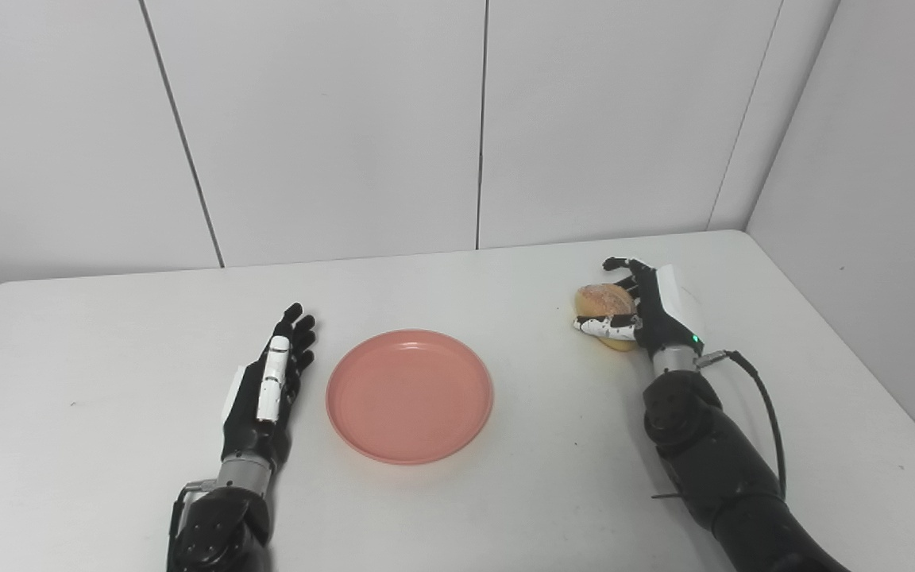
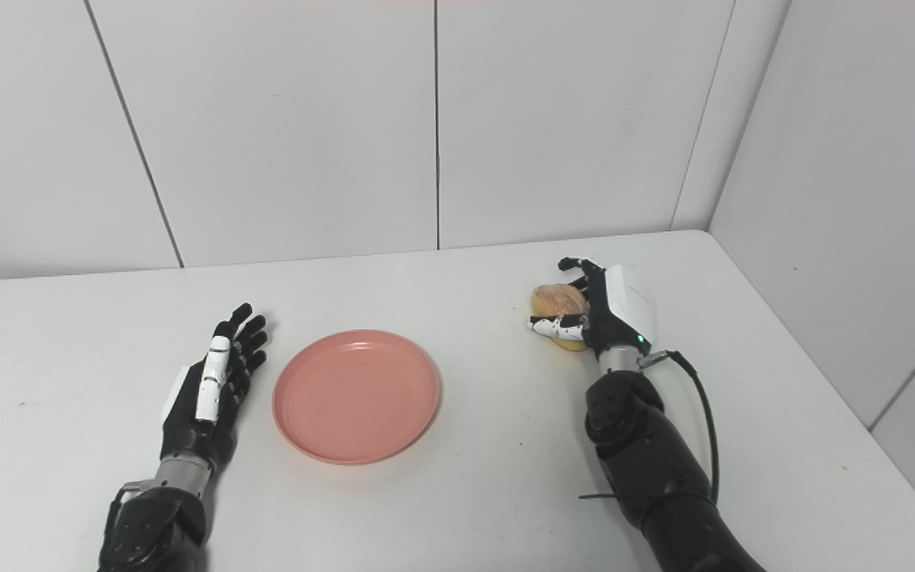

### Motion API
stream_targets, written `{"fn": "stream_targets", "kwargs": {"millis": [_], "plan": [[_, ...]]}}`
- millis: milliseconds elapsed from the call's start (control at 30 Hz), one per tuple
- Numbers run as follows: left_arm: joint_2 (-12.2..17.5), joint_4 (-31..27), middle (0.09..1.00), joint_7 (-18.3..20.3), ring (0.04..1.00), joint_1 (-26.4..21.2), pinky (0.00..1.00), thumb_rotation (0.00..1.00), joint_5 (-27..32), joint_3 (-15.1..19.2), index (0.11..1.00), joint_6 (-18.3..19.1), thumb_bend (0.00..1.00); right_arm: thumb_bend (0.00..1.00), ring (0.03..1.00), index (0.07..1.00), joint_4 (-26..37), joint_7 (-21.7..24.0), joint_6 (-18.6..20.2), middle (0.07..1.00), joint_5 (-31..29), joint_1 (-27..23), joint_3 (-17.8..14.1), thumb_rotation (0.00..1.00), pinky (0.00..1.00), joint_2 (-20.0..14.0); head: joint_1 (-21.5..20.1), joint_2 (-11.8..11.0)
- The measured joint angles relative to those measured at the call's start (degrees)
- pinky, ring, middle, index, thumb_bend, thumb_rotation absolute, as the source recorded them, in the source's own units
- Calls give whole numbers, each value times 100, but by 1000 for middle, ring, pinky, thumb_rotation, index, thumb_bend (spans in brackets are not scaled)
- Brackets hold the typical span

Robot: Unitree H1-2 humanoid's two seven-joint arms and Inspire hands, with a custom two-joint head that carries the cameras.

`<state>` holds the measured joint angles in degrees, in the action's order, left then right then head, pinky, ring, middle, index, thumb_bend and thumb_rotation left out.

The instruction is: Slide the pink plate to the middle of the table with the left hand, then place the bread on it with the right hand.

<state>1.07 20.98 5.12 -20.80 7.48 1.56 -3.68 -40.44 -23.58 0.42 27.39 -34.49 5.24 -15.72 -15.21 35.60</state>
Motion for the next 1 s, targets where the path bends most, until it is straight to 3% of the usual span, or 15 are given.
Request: {"fn": "stream_targets", "kwargs": {"millis": [233, 467, 667, 867, 933, 1000], "plan": [[-39, 8, 929, -24, 950, -10, 959, 1000, -5, -10, 916, 0, 469, 537, 506, 633, 63, -134, -365, 490, -90, 35, -45, 0, 425, 11, 264, 26], [-182, 11, 930, -262, 954, -11, 962, 1000, -220, -50, 914, -23, 478, 537, 511, 620, 533, -197, -1014, 491, -239, 165, -55, 0, 439, 22, 1002, 53], [-216, 41, 953, -293, 977, -29, 993, 1000, -268, -77, 943, -35, 500, 538, 505, 619, 1444, 242, -1018, 490, -504, 316, -56, 0, 449, 124, 1387, 44], [-295, 95, 960, -360, 980, -62, 988, 1000, -367, -100, 951, -75, 534, 538, 525, 624, 2258, 849, -957, 491, -745, 611, -8, 0, 465, 389, 1450, 35], [-319, 105, 958, -409, 978, -72, 987, 1000, -387, -104, 949, -78, 537, 519, 522, 539, 2502, 1009, -934, 483, -800, 711, 10, 0, 459, 486, 1450, 44], [-330, 113, 955, -423, 975, -74, 982, 1000, -402, -108, 948, -78, 531, 514, 500, 526, 2633, 1073, -923, 477, -796, 786, 42, 0, 421, 580, 1459, 44]]}}
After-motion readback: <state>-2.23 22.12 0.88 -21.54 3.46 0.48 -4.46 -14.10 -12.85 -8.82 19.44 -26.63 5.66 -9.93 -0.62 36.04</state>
